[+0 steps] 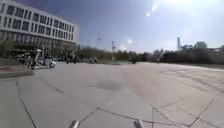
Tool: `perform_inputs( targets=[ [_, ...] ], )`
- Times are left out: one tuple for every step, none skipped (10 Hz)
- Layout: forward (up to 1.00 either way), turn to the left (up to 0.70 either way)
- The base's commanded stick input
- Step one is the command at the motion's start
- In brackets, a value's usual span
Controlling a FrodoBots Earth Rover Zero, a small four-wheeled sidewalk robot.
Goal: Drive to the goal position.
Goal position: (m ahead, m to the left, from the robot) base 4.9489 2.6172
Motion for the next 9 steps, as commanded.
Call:
perform_inputs(
  targets=[
    [0.0, 0.0],
    [0.0, 0.0],
    [0.0, 0.0],
    [0.0, 0.0],
    [0.0, 0.0],
    [0.54, 0.0],
    [0.85, 0.0],
    [0.85, 0.0],
    [0.85, 0.0]
  ],
)
